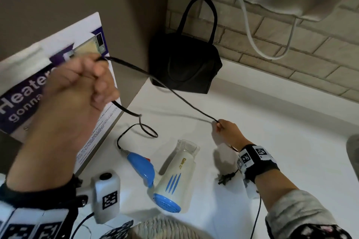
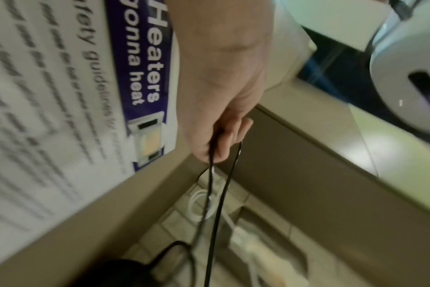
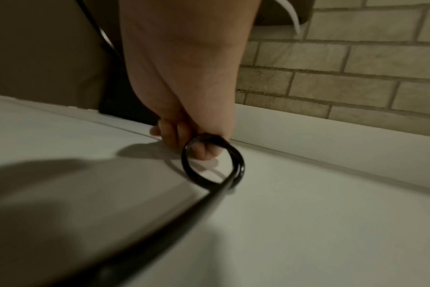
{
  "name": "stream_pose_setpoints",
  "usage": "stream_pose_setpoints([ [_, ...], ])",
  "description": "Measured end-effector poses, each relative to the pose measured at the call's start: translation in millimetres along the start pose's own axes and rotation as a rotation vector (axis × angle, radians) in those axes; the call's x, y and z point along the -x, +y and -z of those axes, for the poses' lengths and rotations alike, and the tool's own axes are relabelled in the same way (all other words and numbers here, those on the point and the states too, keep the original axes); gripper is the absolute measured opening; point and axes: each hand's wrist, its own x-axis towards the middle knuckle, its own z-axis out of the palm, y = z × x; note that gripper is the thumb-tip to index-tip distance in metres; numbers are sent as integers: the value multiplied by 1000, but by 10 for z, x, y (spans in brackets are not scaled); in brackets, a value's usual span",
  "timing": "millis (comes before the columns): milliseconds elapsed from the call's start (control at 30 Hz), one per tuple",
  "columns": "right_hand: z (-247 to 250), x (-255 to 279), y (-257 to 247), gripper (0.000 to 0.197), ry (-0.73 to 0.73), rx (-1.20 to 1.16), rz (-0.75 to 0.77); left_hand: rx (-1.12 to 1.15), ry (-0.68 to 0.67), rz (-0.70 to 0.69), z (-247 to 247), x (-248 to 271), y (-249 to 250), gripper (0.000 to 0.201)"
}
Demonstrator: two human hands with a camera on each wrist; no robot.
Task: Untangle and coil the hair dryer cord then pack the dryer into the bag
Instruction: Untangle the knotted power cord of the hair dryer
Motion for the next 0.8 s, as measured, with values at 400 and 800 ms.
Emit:
stream_pose_setpoints([
  [400,731,316,-111,29,-71,-103,-94,-1100,-148,365,-11,-144,-1335,21],
  [800,1113,966,-1161,31,-301,-149,200,-1398,-631,-313,-1041,-35,-1200,64],
])
